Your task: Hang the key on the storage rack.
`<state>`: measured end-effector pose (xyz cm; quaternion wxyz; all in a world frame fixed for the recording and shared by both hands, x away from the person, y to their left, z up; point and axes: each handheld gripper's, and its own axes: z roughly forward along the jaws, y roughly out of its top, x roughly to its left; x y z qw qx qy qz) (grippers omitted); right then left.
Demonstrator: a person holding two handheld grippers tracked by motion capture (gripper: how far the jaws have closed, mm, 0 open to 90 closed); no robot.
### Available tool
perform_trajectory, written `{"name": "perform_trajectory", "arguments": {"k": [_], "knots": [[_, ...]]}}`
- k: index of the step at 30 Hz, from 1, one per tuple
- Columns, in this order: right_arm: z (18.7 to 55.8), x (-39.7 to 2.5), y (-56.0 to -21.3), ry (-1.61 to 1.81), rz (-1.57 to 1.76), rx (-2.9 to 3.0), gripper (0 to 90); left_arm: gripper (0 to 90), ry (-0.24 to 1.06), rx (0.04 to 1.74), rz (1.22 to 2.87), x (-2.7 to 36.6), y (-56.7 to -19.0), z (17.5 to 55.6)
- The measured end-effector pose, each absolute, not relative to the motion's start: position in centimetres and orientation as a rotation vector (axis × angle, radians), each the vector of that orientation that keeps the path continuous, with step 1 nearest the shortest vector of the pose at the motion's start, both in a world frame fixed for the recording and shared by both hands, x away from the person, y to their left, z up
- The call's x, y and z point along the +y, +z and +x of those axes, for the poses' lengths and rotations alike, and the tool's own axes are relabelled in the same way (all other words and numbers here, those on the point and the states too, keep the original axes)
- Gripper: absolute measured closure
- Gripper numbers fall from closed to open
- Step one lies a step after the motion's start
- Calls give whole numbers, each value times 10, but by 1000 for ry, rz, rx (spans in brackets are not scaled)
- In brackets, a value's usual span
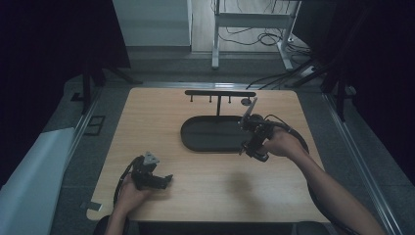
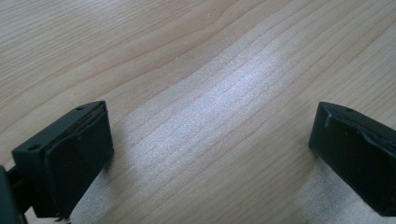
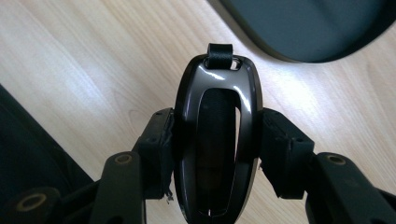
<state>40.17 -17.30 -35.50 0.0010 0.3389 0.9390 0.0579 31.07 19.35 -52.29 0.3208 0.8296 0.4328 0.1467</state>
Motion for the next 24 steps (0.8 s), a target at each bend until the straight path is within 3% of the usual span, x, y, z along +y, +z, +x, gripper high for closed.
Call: {"name": "perform_trajectory", "arguments": {"k": [24], "knots": [[448, -197, -306, 248, 1228, 2830, 486, 0, 387, 1136, 2178, 193, -523, 311]]}}
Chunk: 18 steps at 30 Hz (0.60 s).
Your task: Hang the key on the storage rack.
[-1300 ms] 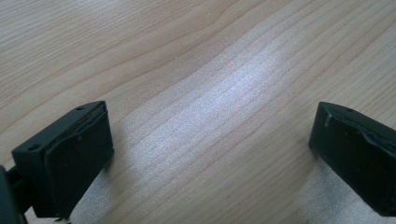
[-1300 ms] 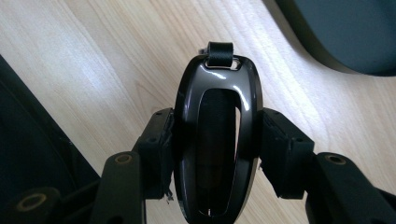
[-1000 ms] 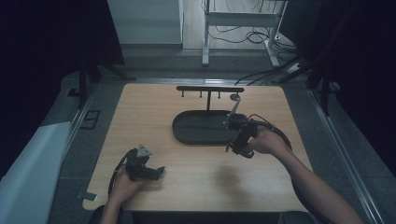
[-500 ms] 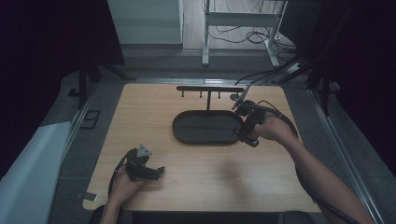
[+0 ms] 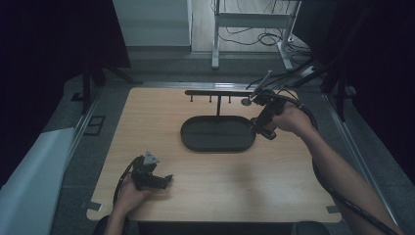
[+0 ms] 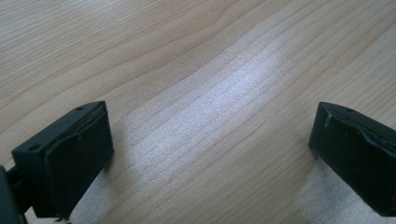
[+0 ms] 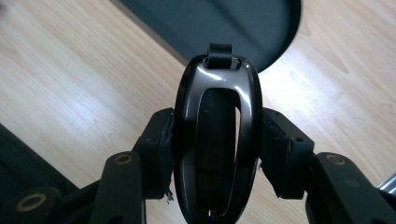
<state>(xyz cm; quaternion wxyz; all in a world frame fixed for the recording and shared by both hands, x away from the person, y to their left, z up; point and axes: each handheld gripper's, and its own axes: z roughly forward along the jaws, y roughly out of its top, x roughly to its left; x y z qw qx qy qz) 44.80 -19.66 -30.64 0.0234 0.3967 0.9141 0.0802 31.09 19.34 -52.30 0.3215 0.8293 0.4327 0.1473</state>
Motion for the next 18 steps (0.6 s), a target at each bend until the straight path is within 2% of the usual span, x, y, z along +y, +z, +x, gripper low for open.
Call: {"name": "perform_trajectory", "arguments": {"k": [18], "knots": [[469, -198, -271, 298, 1283, 2754, 486, 0, 389, 1134, 2181, 193, -523, 311]]}}
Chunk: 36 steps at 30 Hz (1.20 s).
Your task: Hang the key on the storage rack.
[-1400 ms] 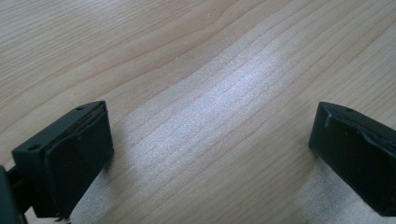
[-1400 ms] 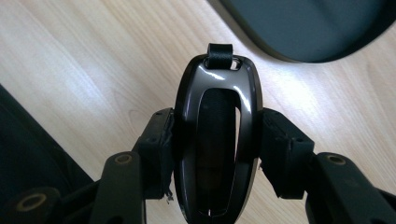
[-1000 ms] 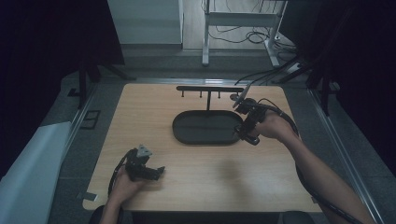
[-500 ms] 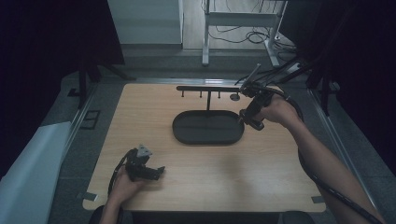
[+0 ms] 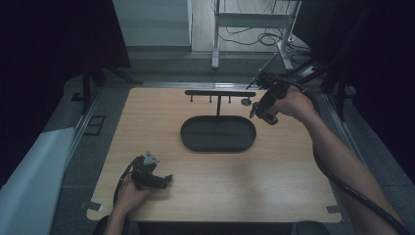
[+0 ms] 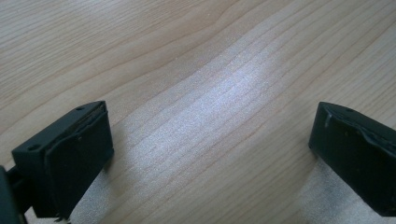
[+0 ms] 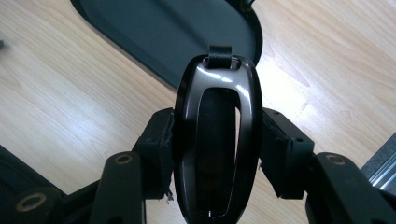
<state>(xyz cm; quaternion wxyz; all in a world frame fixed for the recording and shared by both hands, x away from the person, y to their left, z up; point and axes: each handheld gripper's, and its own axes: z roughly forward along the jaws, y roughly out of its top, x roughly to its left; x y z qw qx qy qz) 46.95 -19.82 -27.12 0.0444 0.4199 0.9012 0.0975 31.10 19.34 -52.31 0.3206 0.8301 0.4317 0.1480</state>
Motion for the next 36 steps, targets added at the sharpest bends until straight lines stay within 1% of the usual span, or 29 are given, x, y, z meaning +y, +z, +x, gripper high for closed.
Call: {"name": "perform_trajectory", "arguments": {"k": [14, 36], "knots": [[483, -190, -256, 300, 1295, 2712, 486, 0, 388, 1135, 2180, 193, -523, 311], [501, -181, -255, 284, 1317, 2641, 486, 0, 388, 1131, 2183, 193, -523, 311]]}}
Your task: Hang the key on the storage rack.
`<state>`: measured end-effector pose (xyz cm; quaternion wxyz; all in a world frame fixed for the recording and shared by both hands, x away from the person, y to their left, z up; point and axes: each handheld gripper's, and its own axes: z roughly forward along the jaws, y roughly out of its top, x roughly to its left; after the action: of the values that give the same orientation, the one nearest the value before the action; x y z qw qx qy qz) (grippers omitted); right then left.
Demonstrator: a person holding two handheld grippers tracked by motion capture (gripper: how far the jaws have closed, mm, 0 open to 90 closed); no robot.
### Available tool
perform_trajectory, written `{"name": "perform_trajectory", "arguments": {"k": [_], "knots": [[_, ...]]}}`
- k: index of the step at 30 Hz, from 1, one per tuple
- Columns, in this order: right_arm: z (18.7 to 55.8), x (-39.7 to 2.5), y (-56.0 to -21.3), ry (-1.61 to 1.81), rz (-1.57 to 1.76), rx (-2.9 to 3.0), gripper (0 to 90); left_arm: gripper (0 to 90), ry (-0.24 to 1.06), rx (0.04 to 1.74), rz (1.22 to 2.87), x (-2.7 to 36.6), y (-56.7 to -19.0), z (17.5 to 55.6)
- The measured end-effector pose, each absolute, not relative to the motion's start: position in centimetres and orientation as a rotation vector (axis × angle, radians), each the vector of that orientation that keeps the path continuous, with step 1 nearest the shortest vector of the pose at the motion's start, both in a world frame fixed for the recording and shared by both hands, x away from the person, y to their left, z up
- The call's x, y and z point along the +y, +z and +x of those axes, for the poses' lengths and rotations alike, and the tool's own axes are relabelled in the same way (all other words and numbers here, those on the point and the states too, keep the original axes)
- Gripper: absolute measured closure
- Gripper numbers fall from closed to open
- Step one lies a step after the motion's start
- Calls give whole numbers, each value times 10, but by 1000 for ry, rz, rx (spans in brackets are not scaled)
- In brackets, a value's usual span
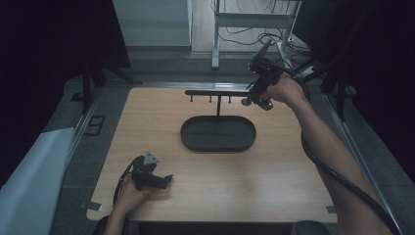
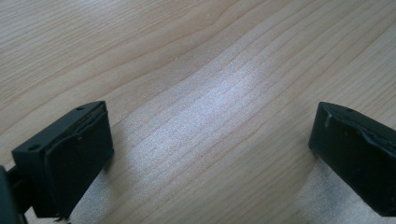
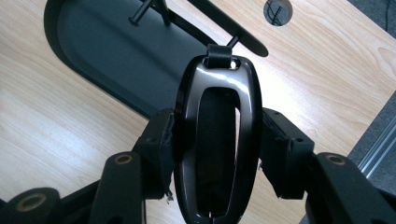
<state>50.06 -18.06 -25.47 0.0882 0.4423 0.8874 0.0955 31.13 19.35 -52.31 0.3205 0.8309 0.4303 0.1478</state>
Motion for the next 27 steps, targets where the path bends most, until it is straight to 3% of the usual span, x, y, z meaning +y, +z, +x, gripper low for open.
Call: {"name": "perform_trajectory", "arguments": {"k": [27], "knots": [[508, -209, -296, 173, 1385, 2571, 486, 0, 386, 1131, 2183, 193, -523, 311]]}}
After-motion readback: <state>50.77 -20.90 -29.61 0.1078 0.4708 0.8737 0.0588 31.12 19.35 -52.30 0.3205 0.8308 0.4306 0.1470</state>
